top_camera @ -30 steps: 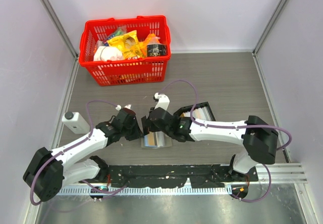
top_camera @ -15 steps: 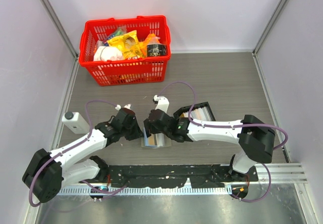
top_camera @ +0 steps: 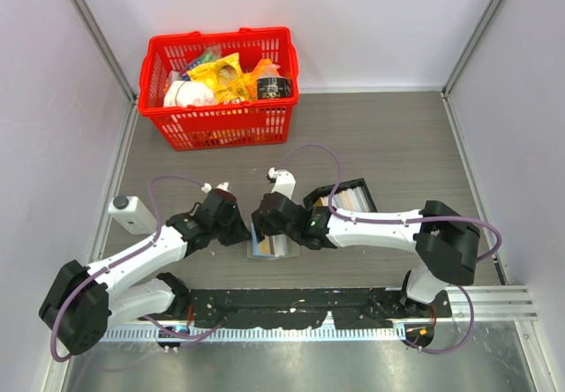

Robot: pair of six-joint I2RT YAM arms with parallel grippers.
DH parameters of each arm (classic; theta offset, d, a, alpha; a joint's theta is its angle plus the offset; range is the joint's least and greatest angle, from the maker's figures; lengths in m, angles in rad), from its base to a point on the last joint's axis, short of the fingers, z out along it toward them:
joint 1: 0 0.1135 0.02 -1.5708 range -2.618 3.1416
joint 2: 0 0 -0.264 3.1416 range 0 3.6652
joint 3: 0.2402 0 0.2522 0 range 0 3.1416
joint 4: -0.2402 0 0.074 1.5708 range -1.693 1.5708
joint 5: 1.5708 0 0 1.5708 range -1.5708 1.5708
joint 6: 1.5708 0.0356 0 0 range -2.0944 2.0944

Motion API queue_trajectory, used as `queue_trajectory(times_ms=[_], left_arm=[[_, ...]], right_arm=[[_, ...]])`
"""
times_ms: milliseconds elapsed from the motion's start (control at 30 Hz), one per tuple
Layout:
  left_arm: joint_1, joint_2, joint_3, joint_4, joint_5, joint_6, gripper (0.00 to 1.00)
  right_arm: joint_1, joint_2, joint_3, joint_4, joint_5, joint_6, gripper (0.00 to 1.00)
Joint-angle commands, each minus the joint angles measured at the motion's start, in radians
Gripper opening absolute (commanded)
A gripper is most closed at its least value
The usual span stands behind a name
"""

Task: Put the credit cards into the card holder
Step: Insert the credit card into the card holder.

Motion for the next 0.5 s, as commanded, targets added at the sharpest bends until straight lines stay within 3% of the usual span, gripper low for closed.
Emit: queue_trajectory(times_ms=[0,467], left_arm=[[-0.004,-0.015,0.001,0.008,-0.008,0.008,0.00],[-0.004,-0.025,-0.001,0.010,-0.007,0.004,0.00]], right_arm=[[0.006,-0.064,0.016,0.040,0.012,0.012,0.01],[0.004,-0.004,-0.006,0.047,-0.007,0.033,0.01]])
